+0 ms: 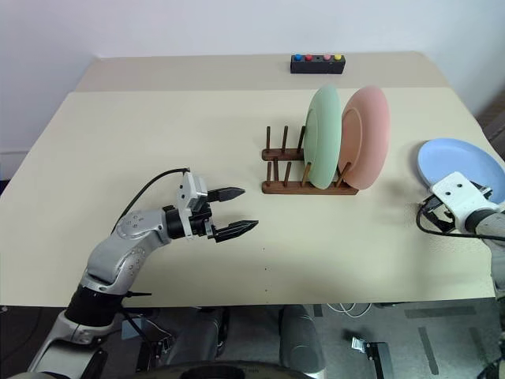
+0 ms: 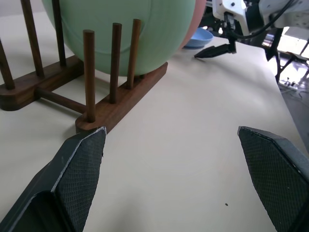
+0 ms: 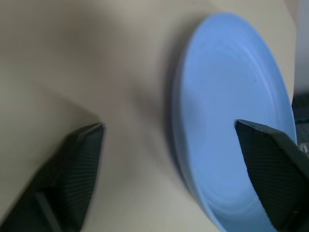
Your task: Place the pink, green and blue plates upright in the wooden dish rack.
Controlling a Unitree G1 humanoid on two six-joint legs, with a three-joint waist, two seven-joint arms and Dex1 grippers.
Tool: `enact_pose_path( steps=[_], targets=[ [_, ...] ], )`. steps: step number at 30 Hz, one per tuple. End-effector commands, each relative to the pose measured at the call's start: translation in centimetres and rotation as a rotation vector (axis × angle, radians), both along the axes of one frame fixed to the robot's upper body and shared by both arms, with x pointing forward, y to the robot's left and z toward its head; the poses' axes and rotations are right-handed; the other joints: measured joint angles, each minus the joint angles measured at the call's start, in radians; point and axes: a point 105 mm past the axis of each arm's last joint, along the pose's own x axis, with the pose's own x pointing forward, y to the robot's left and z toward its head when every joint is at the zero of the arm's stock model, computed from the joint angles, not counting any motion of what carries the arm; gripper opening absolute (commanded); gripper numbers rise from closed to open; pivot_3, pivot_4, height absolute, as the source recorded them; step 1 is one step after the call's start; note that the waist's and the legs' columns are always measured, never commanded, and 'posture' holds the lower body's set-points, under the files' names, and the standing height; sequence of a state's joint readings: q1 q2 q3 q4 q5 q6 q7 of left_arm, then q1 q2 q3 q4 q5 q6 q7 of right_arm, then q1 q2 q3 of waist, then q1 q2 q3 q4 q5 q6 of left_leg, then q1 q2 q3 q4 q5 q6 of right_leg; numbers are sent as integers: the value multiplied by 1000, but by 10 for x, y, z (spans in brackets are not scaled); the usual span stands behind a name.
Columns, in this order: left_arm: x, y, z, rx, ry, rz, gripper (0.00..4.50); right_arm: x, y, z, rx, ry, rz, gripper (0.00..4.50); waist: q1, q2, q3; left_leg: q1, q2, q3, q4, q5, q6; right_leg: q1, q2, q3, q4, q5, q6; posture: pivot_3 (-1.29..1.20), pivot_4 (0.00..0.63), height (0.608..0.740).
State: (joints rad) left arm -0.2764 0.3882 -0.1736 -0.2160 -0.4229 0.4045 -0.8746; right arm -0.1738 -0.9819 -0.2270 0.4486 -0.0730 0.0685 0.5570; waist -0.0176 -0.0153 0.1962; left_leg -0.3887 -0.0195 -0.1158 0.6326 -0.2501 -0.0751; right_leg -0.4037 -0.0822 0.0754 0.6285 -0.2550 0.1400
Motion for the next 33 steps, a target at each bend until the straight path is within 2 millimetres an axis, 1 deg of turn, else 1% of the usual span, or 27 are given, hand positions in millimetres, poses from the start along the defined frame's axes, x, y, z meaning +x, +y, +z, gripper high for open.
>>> enact_pose_path(
  steps=[1,3,4,6,9,13,14,15,16,18,19,20,22,23,26,27,29,30,31,33],
  targets=[
    [-2,0,11,-17,-54,2,4500,3,-7,-1,-14,-12,-12,2625,0,0,0,0,0,0,0,0,0,0,0,0,0,0,0,0,150,740],
    [-2,0,11,-16,-56,5,4500,4,-8,-4,-11,-11,-13,1551,-1,0,0,0,0,0,0,0,0,0,0,0,0,0,0,0,150,740],
    [-2,0,11,-15,-56,6,4500,5,-7,-5,-10,-12,-10,934,-2,0,0,0,0,0,0,0,0,0,0,0,0,0,0,0,150,740],
    [-2,1,11,-14,-57,7,4500,5,-6,-6,-3,-19,-4,66,-2,0,0,0,0,0,0,0,0,0,0,0,0,0,0,0,150,740],
    [-1,0,11,-11,-59,4,4500,6,-5,0,-32,-52,-1,66,-2,0,0,0,0,0,0,0,0,0,0,0,0,0,0,0,150,740],
    [-1,0,11,-8,-62,0,4500,8,-3,26,-150,-150,8,66,-2,1,0,0,0,0,0,0,0,0,0,0,0,0,0,0,150,740],
    [0,1,11,-8,-64,1,4500,9,-2,34,-167,-182,4,66,-2,1,0,0,0,0,0,0,0,0,0,0,0,0,0,0,150,740],
    [1,1,12,-11,-69,9,4500,11,3,48,-204,-236,16,66,-2,1,0,0,0,0,0,0,0,0,0,0,0,0,0,0,150,740],
    [2,2,12,-14,-72,15,4500,12,7,58,-230,-272,24,66,-2,2,0,0,0,0,0,0,0,0,0,0,0,0,0,0,150,740],
    [6,3,15,-18,-87,36,4500,14,25,87,-270,-380,71,66,-4,3,-1,0,0,0,0,0,0,0,0,0,1,0,0,0,150,740],
    [8,4,16,-19,-92,45,4500,14,31,97,-277,-415,84,66,-4,4,-1,0,0,0,0,0,0,0,0,0,1,0,1,0,150,740],
    [12,6,18,-25,-95,64,4500,15,46,121,-304,-499,129,66,-3,4,-1,0,0,0,0,0,0,-1,0,0,1,0,1,0,150,740],
    [18,9,21,-35,-103,89,4500,13,66,154,-339,-617,190,66,-3,5,-1,0,0,0,0,0,0,-1,0,0,1,0,1,0,150,740],
    [22,12,24,-46,-111,110,4500,10,81,180,-320,-713,232,66,-4,5,-1,0,0,0,0,0,0,-1,0,0,1,0,1,0,150,740],
    [30,17,29,-55,-128,146,4500,0,113,224,-250,-872,332,66,-2,6,0,0,0,0,0,0,0,-1,0,0,1,0,1,0,150,740],
    [33,19,29,-51,-135,160,4500,-3,127,235,-220,-905,383,66,-1,6,0,0,0,-1,0,0,0,-1,0,0,1,0,1,0,150,740],
    [39,24,31,-47,-149,193,4500,-9,157,250,-154,-945,508,66,0,5,0,0,0,-1,-1,0,0,-1,0,-1,1,0,1,0,150,740],
    [41,26,31,-48,-152,202,4500,-12,166,253,-136,-951,546,66,1,5,0,0,0,-2,-1,0,0,-1,0,-1,1,0,1,0,150,740],
    [43,28,33,-49,-161,215,4500,-16,180,256,-100,-962,611,66,2,5,0,-1,0,-2,-1,0,0,-1,0,-1,1,0,1,0,150,740],
    [47,35,35,-49,-174,240,4500,-26,215,260,18,-967,771,66,0,4,0,-1,0,-2,-1,0,0,-1,0,-1,1,0,1,0,150,740]
  ],
)
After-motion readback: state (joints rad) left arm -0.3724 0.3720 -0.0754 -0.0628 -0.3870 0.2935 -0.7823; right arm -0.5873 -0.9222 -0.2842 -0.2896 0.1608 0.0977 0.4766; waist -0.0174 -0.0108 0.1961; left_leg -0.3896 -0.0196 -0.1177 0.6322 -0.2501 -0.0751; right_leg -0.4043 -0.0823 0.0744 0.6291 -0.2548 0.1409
